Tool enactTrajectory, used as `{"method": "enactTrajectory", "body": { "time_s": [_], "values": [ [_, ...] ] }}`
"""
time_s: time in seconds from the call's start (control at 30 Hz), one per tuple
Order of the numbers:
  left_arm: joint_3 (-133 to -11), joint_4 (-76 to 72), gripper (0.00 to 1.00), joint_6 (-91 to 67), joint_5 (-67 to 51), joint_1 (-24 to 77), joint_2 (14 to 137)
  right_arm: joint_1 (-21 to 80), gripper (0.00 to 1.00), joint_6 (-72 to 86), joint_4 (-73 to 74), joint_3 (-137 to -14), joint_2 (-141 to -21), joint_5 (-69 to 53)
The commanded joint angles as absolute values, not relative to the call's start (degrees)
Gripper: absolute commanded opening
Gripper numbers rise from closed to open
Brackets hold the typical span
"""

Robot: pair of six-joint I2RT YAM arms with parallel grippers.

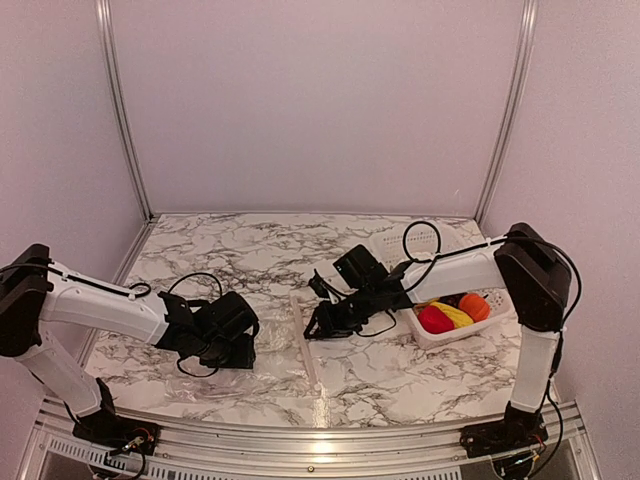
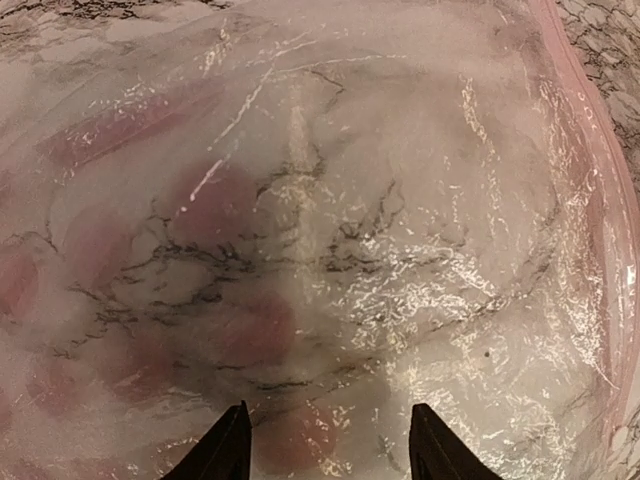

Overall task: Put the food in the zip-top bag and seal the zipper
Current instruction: Adjust the zipper food storage bag at the center of the board, then pick up the zipper food storage bag at the center of the board.

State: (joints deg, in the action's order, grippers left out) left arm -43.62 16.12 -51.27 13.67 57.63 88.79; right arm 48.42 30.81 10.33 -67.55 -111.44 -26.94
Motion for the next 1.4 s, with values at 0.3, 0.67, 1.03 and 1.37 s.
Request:
{"method": "enactTrajectory", "body": {
  "time_s": [0.3,0.67,1.03,1.37],
  "values": [
    [-52.37,21.07,0.63,-48.87,16.17,57.01,88.37,48.94,0.33,28.85,14.99,-71.39,-109.94,-22.41],
    [-90.97,47.23,0.66,-55.87,24.83,60.89,113.83,46.9,0.48,31.11,31.02,-70.7,-91.91,2.38],
    [-106.31,63.04,0.49,-58.53,25.0,62.66,127.65,43.41,0.48,29.18,28.92,-66.46,-88.83,-3.02],
    [-106.44,61.27,0.46,-58.04,22.99,62.89,129.99,42.32,0.48,28.82,27.8,-64.34,-87.22,-4.06]
  ]
}}
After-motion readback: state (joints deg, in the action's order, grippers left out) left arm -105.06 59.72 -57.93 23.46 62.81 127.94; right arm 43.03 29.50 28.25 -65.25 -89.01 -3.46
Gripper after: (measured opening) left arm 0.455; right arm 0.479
